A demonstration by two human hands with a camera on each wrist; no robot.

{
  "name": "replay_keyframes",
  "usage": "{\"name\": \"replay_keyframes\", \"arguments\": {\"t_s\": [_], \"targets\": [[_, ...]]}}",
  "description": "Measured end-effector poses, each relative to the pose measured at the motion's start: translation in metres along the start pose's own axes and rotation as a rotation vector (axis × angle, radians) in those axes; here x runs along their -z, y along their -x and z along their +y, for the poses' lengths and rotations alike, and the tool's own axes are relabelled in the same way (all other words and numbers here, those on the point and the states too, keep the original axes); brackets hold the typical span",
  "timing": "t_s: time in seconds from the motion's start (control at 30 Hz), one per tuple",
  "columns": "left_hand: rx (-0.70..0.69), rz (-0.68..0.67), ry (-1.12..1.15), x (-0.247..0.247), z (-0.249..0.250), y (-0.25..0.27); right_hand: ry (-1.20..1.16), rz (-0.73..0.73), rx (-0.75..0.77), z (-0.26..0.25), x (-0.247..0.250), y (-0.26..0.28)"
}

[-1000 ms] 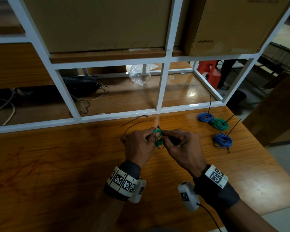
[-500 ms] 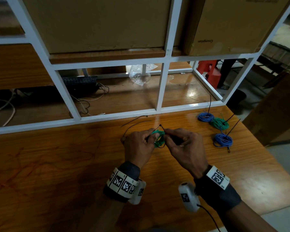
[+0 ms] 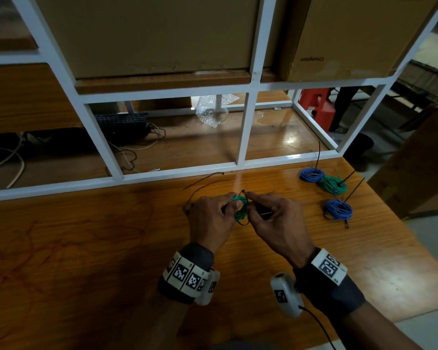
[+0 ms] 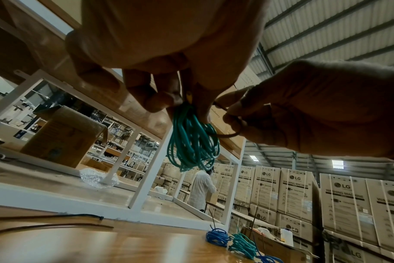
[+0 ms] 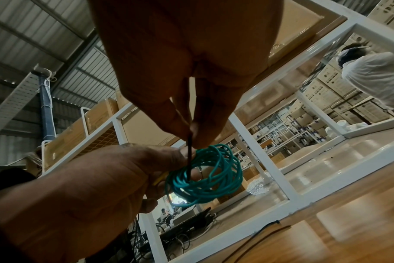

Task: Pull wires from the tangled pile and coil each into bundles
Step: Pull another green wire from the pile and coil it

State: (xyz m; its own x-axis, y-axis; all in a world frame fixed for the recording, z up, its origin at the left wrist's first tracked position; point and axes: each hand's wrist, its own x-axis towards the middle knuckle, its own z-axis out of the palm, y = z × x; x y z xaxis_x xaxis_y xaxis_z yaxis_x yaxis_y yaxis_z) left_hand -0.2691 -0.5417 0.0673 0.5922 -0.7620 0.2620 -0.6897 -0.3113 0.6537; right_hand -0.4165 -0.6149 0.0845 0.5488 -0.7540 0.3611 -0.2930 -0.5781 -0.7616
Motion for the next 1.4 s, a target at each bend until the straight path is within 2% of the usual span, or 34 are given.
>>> {"name": "replay_keyframes", "arguments": {"t_s": [0.8, 1.2, 1.4], "targets": [[-0.011, 0.002, -0.104, 0.0037, -0.0022, -0.0023, 0.059, 0.039, 0.034, 0.0029, -0.0063, 0.0019], [0.020, -0.017, -0.089, 0.0054, -0.0023, -0.0044, -0.083, 0.103, 0.028, 0.0067, -0.0068, 0.0031], [0.018, -0.009, -0.064, 0.0045, -0.0006, -0.0025, -0.033, 0.088, 0.058, 0.0073, -0.0083, 0.0065]]}}
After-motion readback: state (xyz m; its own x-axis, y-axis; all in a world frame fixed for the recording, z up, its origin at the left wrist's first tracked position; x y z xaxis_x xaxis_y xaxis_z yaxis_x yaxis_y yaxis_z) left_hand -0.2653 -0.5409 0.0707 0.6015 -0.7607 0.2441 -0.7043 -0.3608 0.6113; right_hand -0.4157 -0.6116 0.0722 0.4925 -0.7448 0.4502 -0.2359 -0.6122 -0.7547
